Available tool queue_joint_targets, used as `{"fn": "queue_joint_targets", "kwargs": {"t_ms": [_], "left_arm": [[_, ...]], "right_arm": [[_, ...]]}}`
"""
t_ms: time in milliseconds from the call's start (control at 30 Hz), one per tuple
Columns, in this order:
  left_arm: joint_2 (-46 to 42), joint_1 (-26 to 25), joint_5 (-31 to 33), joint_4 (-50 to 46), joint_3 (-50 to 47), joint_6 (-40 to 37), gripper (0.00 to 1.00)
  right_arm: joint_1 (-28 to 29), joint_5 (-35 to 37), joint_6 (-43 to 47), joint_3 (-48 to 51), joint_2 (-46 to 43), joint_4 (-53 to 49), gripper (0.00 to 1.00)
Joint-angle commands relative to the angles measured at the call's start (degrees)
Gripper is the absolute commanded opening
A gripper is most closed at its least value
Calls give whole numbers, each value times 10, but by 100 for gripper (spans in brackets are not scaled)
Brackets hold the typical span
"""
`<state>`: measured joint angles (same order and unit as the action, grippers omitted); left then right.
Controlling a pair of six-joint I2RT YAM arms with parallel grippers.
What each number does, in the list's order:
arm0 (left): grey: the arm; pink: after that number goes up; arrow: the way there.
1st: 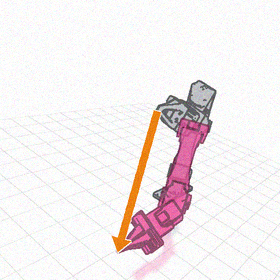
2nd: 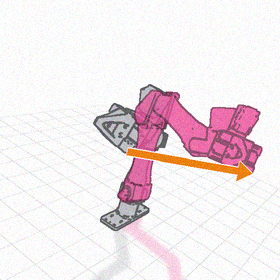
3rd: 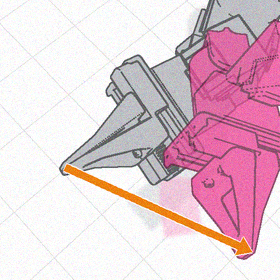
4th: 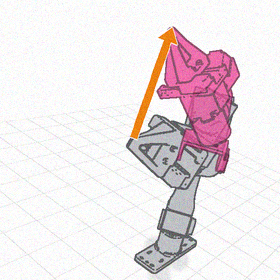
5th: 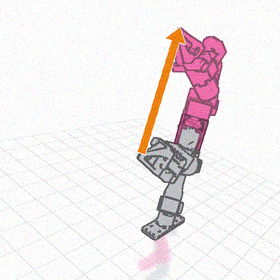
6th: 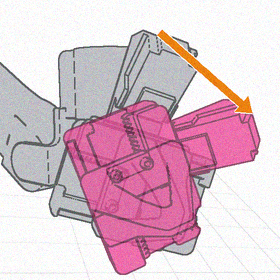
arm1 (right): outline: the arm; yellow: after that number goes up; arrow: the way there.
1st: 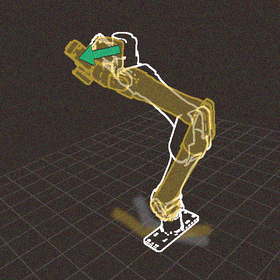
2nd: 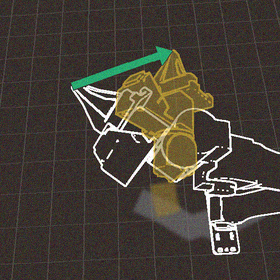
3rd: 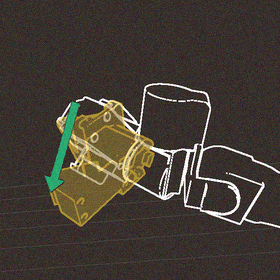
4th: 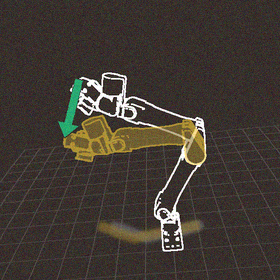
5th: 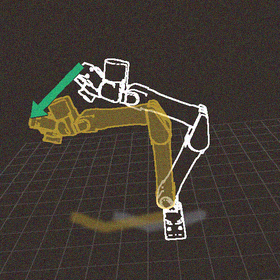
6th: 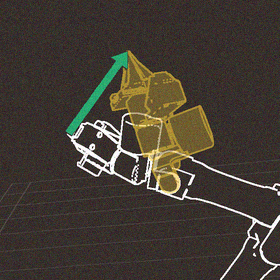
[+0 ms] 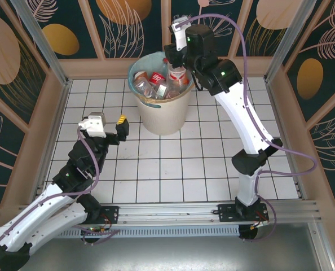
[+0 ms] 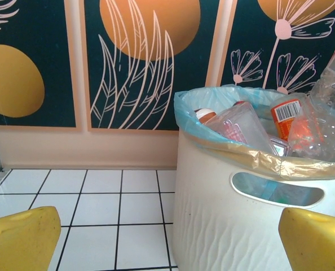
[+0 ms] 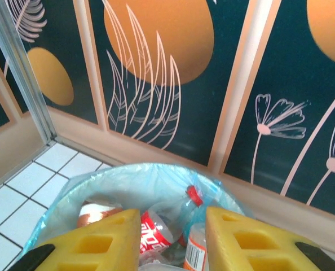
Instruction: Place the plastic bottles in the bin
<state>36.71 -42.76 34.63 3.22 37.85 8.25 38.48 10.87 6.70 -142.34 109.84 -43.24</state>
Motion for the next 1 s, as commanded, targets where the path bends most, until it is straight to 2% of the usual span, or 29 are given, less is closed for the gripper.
{"fn": "queue_joint_targets", "kwargs": {"t_ms": [0, 300, 567, 733, 833, 967], "left_arm": [[2, 1, -1, 8, -3, 13, 99], [-8, 0, 9, -4, -10, 22, 99], [-1, 1, 11, 5, -15, 26, 99], [2, 1, 8, 8, -15, 26, 99], [0, 1, 8, 8, -15, 28, 98], [-11, 1, 11, 5, -18, 33, 99]], "right_arm": [[-18, -18, -6, 14, 60, -113, 6], [-45, -27, -21, 24, 137, -154, 5], [-45, -63, -40, 17, 125, -101, 4], [-42, -84, -51, 40, 67, 29, 4], [-28, -87, -27, 122, 13, 153, 4], [8, -58, 58, 247, -45, 312, 4]]}}
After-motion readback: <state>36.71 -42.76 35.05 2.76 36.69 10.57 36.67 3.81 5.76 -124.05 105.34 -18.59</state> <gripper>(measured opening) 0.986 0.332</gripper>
